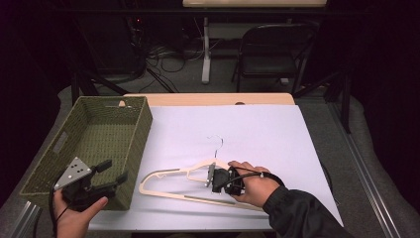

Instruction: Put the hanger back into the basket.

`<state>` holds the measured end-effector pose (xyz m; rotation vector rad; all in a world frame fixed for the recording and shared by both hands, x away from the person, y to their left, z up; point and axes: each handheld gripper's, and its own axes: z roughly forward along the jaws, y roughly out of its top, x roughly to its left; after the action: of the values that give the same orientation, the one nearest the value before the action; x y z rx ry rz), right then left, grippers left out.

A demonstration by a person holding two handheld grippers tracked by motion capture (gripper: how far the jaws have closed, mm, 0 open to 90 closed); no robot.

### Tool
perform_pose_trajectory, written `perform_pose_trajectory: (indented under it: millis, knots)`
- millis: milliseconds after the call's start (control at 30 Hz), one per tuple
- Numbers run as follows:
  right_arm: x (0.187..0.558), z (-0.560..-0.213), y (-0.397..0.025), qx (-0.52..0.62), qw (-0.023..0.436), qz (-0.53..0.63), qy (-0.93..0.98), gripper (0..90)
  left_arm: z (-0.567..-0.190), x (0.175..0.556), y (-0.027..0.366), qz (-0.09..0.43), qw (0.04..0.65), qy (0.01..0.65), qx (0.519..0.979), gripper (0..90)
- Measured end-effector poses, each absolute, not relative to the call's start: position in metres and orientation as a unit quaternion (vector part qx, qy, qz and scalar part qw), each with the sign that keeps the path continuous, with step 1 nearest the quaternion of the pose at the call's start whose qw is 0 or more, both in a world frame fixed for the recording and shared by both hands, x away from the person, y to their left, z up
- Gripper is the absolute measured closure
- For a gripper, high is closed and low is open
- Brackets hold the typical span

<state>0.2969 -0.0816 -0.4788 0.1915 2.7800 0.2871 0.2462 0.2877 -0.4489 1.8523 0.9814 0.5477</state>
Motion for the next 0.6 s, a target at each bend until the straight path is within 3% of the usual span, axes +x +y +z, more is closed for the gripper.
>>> perform_pose_trajectory:
  millis: [333, 600]
  knots:
    - [0.280, -0.473, -0.086, 0.006, 0.234, 0.101, 0.967, 85.8, -0.442, 0.255, 0.261, 0.174, 0.456, 0.359, 0.796, 32.8]
    - [0.273, -0.468, -0.088, -0.016, 0.255, 0.106, 0.961, 85.7, -0.438, 0.270, 0.236, 0.130, 0.457, 0.326, 0.817, 33.9]
